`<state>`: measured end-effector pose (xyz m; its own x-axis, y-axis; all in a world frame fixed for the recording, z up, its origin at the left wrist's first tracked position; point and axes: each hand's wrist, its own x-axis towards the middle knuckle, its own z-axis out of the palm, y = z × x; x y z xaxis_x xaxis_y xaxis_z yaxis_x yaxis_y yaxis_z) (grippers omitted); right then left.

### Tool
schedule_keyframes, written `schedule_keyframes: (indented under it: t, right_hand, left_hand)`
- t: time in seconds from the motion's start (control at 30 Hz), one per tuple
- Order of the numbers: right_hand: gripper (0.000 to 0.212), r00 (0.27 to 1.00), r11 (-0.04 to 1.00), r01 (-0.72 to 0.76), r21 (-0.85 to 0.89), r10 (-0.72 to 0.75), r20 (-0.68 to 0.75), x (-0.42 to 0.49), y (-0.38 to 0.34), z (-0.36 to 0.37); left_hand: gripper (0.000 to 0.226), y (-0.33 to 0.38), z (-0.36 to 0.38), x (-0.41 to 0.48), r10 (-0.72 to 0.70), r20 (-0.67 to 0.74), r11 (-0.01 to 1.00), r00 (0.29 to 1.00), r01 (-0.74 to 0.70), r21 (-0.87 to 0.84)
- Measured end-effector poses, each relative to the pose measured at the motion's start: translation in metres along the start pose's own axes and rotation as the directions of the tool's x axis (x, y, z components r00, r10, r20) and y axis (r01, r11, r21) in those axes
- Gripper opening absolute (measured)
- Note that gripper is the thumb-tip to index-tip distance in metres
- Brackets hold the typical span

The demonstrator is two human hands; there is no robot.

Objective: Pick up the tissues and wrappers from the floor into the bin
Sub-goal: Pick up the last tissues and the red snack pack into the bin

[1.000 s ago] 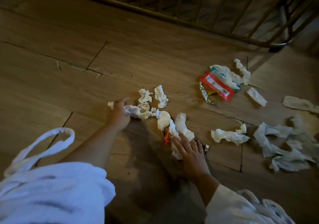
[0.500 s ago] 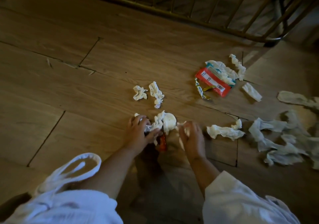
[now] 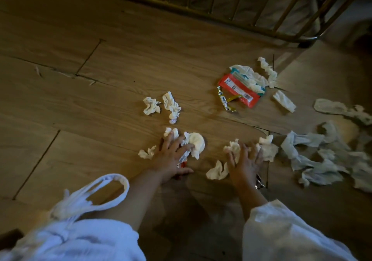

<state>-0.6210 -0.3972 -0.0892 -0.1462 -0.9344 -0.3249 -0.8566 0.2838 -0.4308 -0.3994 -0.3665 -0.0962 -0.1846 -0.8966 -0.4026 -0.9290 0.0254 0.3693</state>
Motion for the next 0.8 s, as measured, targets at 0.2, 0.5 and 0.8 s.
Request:
schedule_keyframes:
  t: [0.2, 0.5, 0.8]
  right_hand:
    - [0.078, 0.919, 0.899, 0.378, -0.223, -0.335, 0.208, -0.032, -0.017, 0.023]
    - [0.042, 0.914, 0.894, 0.403, -0.195, -0.385, 0.126, -0.034, -0.02, 0.026]
    - [0.042, 0.892, 0.872, 0.445, -0.202, -0.415, 0.178, -0.029, -0.014, 0.025]
  left_hand:
    - [0.07, -0.007, 0.013, -0.017, 0.021, -0.244, 0.986, 0.97, -0.06, -0.155]
    - [0.022, -0.015, -0.017, -0.001, -0.389, -0.44, 0.785, 0.81, 0.04, -0.619]
    - [0.06, -0.062, -0.073, 0.077, -0.522, -0.361, 0.754, 0.773, 0.22, -0.619]
